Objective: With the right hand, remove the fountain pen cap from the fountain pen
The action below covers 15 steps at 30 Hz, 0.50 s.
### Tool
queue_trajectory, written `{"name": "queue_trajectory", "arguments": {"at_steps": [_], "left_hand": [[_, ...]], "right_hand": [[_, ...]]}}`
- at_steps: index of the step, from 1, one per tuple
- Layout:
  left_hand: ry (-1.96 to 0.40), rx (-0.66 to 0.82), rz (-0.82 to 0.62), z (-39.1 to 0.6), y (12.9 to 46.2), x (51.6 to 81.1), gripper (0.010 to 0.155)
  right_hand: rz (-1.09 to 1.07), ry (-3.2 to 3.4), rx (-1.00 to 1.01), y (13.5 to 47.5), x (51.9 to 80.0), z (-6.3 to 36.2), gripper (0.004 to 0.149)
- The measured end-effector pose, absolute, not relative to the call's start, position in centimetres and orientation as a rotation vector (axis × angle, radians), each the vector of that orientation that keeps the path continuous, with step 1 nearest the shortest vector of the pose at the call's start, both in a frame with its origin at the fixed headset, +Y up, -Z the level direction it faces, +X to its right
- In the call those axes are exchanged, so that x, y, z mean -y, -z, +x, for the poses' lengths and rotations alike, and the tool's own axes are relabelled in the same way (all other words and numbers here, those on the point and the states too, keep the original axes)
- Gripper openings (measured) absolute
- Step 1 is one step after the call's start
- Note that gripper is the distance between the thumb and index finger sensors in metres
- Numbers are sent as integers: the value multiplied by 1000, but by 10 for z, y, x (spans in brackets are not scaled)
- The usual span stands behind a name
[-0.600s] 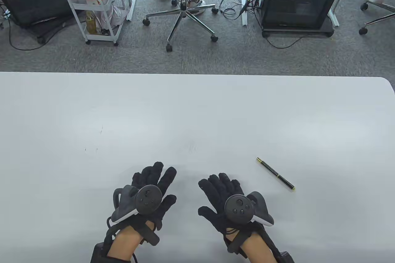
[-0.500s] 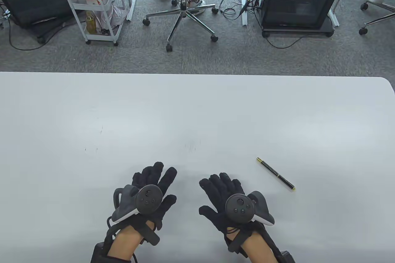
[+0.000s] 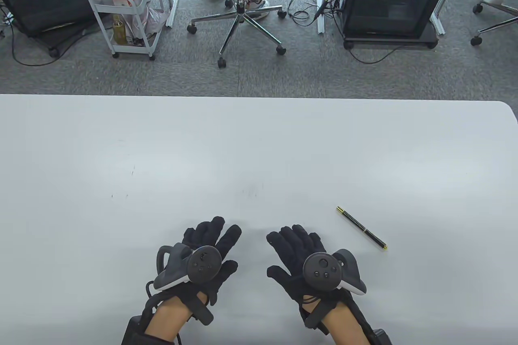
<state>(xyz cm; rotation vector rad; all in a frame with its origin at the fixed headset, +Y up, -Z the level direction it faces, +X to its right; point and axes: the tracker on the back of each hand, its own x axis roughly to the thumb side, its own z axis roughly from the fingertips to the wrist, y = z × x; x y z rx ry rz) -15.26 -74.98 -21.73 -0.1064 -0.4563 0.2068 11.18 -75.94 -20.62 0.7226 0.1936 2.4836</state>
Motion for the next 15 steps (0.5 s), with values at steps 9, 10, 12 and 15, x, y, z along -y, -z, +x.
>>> {"name": "queue_trajectory", "arguments": {"at_steps": [9, 10, 12, 15], "left_hand": [[-196, 462, -96, -150, 216, 749, 72], [-195, 461, -102, -150, 216, 750, 72], [-194, 457, -114, -150, 217, 751, 72], [-194, 457, -110, -151, 216, 750, 72]], "right_hand": [[706, -2475, -195, 206, 759, 115, 72], [705, -2477, -197, 206, 759, 115, 71], [704, -2480, -197, 207, 758, 115, 72], [701, -2475, -188, 207, 758, 116, 71]]}}
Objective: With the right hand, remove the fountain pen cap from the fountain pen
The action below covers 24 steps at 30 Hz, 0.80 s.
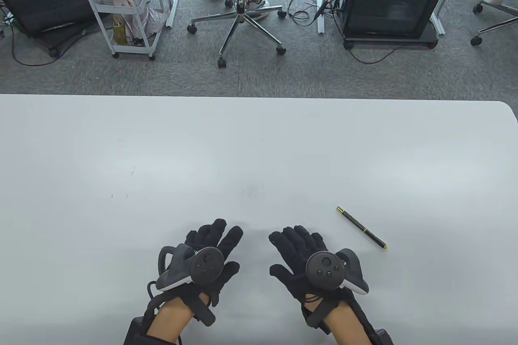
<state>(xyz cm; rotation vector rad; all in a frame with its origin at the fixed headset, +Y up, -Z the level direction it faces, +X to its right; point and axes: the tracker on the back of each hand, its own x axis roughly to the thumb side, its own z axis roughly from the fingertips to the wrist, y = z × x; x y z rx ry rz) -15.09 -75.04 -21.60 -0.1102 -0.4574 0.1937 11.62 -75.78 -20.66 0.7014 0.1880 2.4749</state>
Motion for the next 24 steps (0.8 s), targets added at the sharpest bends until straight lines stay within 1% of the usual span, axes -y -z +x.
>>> {"name": "queue_trajectory", "arguments": {"at_steps": [24], "left_hand": [[-189, 441, -90, -154, 213, 748, 72]], "right_hand": [[682, -2479, -150, 208, 755, 124, 69]]}}
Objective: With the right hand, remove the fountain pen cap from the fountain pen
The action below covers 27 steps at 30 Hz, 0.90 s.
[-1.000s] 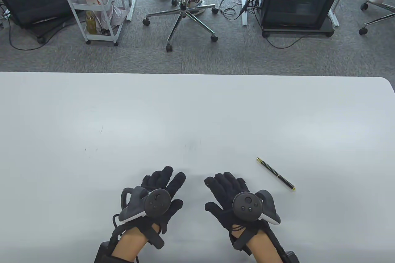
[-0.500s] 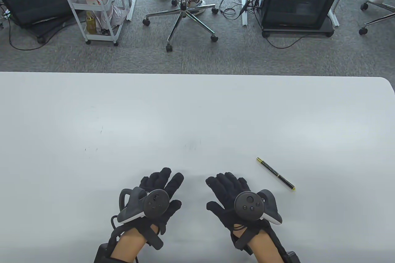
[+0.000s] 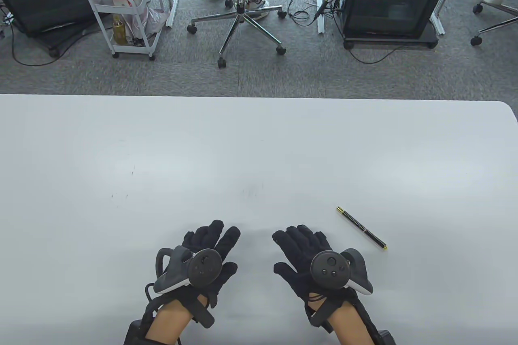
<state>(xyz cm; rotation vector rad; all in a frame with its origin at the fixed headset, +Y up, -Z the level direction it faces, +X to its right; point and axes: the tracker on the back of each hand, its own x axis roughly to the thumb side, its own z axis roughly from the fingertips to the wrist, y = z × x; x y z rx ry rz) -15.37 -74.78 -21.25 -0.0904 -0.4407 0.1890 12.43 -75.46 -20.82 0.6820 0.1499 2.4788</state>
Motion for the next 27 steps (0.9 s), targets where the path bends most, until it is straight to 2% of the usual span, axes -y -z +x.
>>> {"name": "queue_trajectory", "arguments": {"at_steps": [10, 22, 27], "left_hand": [[-191, 439, -85, -153, 212, 747, 72], [-201, 431, -80, -155, 212, 746, 72], [-197, 431, -86, -155, 212, 746, 72]], "right_hand": [[633, -2525, -47, 214, 744, 140, 69], [190, -2727, 167, 227, 740, 223, 65], [39, -2849, 124, 230, 745, 242, 64]]}}
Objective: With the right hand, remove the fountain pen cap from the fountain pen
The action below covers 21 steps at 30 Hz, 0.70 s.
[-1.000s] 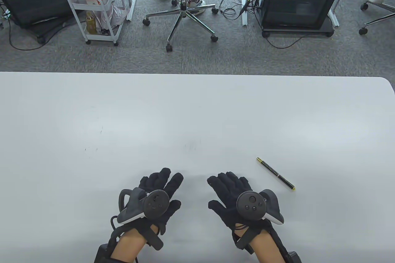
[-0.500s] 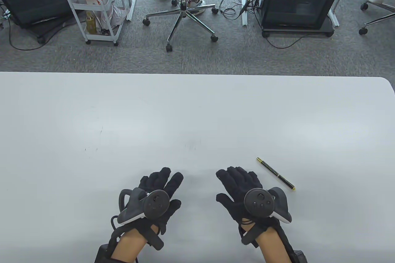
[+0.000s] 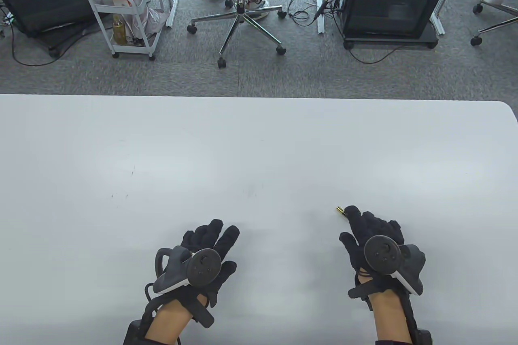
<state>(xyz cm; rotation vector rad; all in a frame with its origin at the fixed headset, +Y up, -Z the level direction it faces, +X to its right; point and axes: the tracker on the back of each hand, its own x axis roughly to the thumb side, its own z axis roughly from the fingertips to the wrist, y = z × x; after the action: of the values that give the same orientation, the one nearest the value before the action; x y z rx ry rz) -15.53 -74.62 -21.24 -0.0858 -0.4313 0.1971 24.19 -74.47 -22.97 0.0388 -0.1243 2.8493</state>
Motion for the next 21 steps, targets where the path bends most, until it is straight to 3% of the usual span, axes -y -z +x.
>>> {"name": "queue_trajectory", "arguments": {"at_steps": [12, 21], "left_hand": [[-184, 428, -95, -156, 212, 746, 72], [-184, 430, -92, -156, 212, 746, 71]], "right_hand": [[-259, -3078, -71, 239, 769, 263, 56], [-300, -3189, -209, 243, 777, 253, 54]]}}
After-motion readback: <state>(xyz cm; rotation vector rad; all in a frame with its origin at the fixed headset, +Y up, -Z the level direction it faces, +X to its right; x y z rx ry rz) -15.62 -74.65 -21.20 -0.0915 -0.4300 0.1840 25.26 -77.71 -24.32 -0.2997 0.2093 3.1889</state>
